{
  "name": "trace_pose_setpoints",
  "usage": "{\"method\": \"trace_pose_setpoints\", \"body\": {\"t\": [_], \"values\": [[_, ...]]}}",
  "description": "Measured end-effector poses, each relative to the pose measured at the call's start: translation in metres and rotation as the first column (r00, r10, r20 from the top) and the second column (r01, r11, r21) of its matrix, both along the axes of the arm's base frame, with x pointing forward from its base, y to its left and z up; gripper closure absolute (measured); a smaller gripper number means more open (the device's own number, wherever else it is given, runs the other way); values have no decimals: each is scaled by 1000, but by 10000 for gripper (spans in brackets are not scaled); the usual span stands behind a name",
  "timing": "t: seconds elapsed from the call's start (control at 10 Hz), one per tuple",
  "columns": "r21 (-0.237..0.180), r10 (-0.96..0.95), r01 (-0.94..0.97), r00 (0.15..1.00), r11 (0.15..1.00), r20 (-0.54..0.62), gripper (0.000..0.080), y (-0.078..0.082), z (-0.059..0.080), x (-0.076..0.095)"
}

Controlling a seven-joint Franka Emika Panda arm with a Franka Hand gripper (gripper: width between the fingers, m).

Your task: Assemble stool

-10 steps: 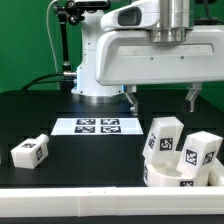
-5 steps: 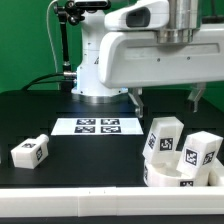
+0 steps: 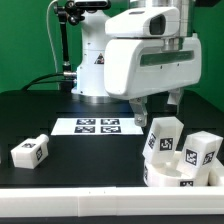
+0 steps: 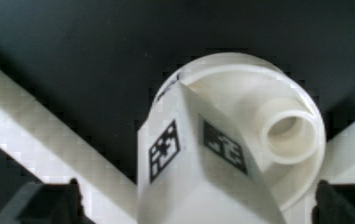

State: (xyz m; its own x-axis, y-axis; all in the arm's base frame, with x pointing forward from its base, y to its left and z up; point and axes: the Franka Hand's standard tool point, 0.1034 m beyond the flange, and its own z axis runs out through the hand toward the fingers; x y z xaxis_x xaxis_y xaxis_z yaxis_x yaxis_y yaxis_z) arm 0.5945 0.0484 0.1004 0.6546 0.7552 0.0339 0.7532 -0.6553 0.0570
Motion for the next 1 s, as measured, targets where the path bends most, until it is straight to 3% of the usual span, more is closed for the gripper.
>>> {"method": "trace_pose_setpoints", "body": {"t": [0.2,0.4,0.6,0.8,1.0], "values": [[-15,85,-85,996,996,-2,150,-3,0,0],[-51,286,-286,958,957,-7,150,-5,1,2],[-90,518,-519,854,850,-43,150,1,-2,3],[-145,713,-719,694,680,-99,150,9,-5,12],[-162,773,-783,620,600,-134,150,8,-7,14]]}}
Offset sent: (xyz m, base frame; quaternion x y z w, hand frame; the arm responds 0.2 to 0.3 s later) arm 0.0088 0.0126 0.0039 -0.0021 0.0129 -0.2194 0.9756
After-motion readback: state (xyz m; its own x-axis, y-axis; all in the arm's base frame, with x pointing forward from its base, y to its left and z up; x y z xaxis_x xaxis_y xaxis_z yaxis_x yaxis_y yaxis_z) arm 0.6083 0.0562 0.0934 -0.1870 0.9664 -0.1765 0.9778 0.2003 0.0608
